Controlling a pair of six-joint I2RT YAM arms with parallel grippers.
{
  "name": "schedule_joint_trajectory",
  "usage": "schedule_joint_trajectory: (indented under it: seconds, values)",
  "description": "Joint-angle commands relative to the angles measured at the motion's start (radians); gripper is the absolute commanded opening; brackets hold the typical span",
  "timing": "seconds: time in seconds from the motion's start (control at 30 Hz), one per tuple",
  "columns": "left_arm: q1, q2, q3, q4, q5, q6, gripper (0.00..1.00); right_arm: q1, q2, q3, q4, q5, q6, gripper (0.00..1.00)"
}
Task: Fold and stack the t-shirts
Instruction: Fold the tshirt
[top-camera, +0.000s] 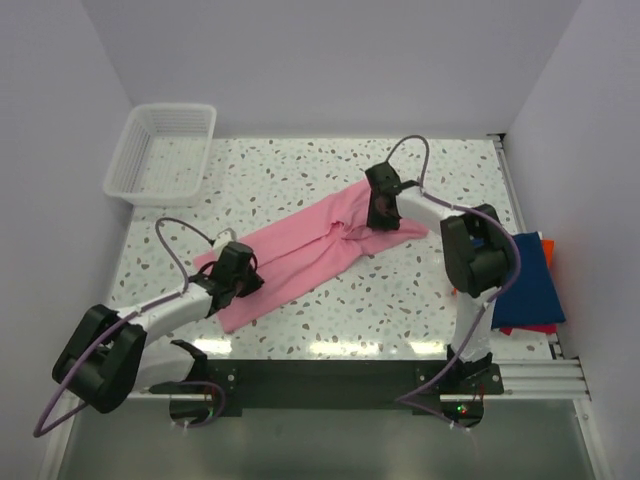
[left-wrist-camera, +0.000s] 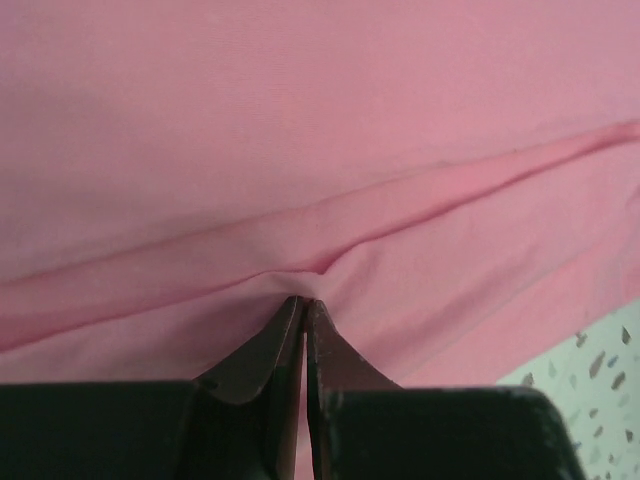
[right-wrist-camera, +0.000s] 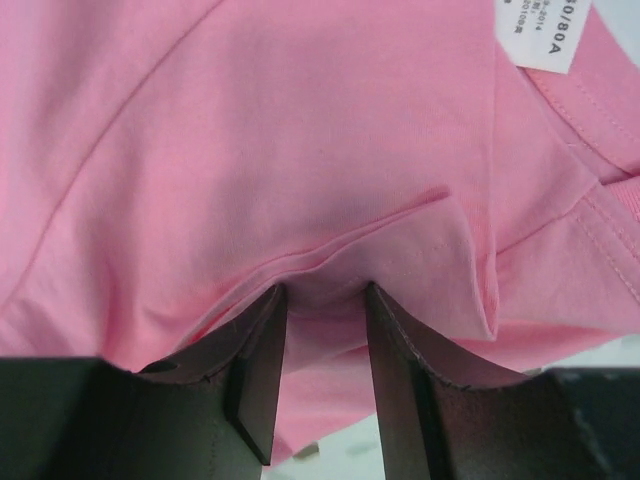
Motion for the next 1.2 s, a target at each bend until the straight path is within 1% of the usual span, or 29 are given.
schedule_joint_trajectory:
  seconds: [0.0, 0.03, 0.07, 0.1, 0.13, 0.17, 0.2, 0.23, 0.27, 0.3, 0.33, 0.37, 0.4, 0.47, 0.57, 0.63, 0.77, 0.8, 0.87, 0.93, 1.0, 1.07, 1.1, 1.13, 1.17]
  values:
    - [-0.109, 0.036, -0.031, -0.062, 0.041, -0.139, 0.11, -0.019, 0.162, 0.234, -0.107, 0.096, -0.181, 0.42]
    - [-0.135, 0.059, -0.027, -0.054, 0.041, -0.161, 0.11, -0.023, 0.235, 0.287, -0.119, 0.110, -0.231, 0.42]
    - [-0.180, 0.072, -0.013, -0.044, 0.049, -0.178, 0.11, -0.029, 0.275, 0.390, -0.128, 0.119, -0.256, 0.42]
    - [-0.200, 0.088, -0.007, -0.033, 0.053, -0.213, 0.11, -0.029, 0.309, 0.441, -0.130, 0.125, -0.274, 0.42]
    - [-0.220, 0.121, 0.001, -0.003, 0.056, -0.227, 0.11, -0.034, 0.343, 0.493, -0.131, 0.112, -0.313, 0.43]
    - [-0.254, 0.143, 0.019, 0.019, 0.068, -0.252, 0.11, -0.036, 0.418, 0.606, -0.147, 0.102, -0.331, 0.43]
    - [-0.271, 0.169, 0.033, 0.059, 0.075, -0.259, 0.11, -0.036, 0.450, 0.660, -0.151, 0.096, -0.363, 0.43]
    - [-0.283, 0.231, 0.053, 0.073, 0.084, -0.266, 0.12, -0.036, 0.489, 0.711, -0.151, 0.087, -0.379, 0.43]
    - [-0.309, 0.265, 0.102, 0.073, 0.098, -0.273, 0.12, -0.039, 0.547, 0.802, -0.145, 0.057, -0.400, 0.43]
    - [-0.321, 0.336, 0.129, 0.111, 0.105, -0.276, 0.12, -0.037, 0.581, 0.849, -0.145, 0.049, -0.425, 0.44]
    - [-0.330, 0.370, 0.157, 0.119, 0.114, -0.275, 0.12, -0.037, 0.612, 0.902, -0.156, 0.041, -0.429, 0.45]
    - [-0.349, 0.402, 0.210, 0.124, 0.136, -0.279, 0.12, -0.039, 0.635, 0.991, -0.156, 0.012, -0.440, 0.45]
    - [-0.357, 0.428, 0.234, 0.136, 0.148, -0.279, 0.12, -0.039, 0.670, 1.021, -0.147, 0.003, -0.451, 0.49]
    - [-0.366, 0.477, 0.288, 0.137, 0.167, -0.273, 0.11, -0.040, 0.691, 1.090, -0.132, -0.005, -0.465, 0.55]
    - [-0.366, 0.465, 0.312, 0.133, 0.156, -0.255, 0.13, -0.040, 0.675, 1.093, -0.066, -0.033, -0.498, 0.60]
    - [-0.366, 0.441, 0.334, 0.114, 0.147, -0.234, 0.14, -0.042, 0.634, 1.079, -0.033, -0.031, -0.520, 0.66]
    - [-0.364, 0.384, 0.367, 0.090, 0.133, -0.163, 0.20, -0.045, 0.537, 1.041, 0.028, -0.017, -0.525, 0.87]
    - [-0.364, 0.349, 0.372, 0.037, 0.125, -0.151, 0.21, -0.045, 0.518, 1.046, 0.028, -0.017, -0.519, 0.89]
    - [-0.363, 0.309, 0.387, -0.002, 0.086, -0.111, 0.23, -0.045, 0.462, 1.058, 0.019, -0.019, -0.515, 0.94]
    - [-0.361, 0.246, 0.390, -0.062, 0.037, -0.080, 0.23, -0.048, 0.408, 1.070, -0.016, -0.010, -0.494, 0.95]
    - [-0.361, 0.194, 0.387, -0.111, 0.024, -0.056, 0.23, -0.049, 0.368, 1.066, -0.050, -0.016, -0.439, 0.95]
    - [-0.361, 0.165, 0.390, -0.177, 0.016, -0.020, 0.24, -0.049, 0.292, 1.011, -0.090, -0.060, -0.388, 0.93]
    - [-0.361, 0.137, 0.390, -0.197, 0.021, -0.006, 0.24, -0.049, 0.264, 0.980, -0.099, -0.074, -0.324, 0.92]
    - [-0.361, 0.119, 0.389, -0.220, 0.030, 0.019, 0.26, -0.046, 0.236, 0.901, -0.113, -0.104, -0.286, 0.91]
    - [-0.361, 0.100, 0.386, -0.258, 0.041, 0.033, 0.29, -0.048, 0.166, 0.848, -0.118, -0.141, -0.203, 0.89]
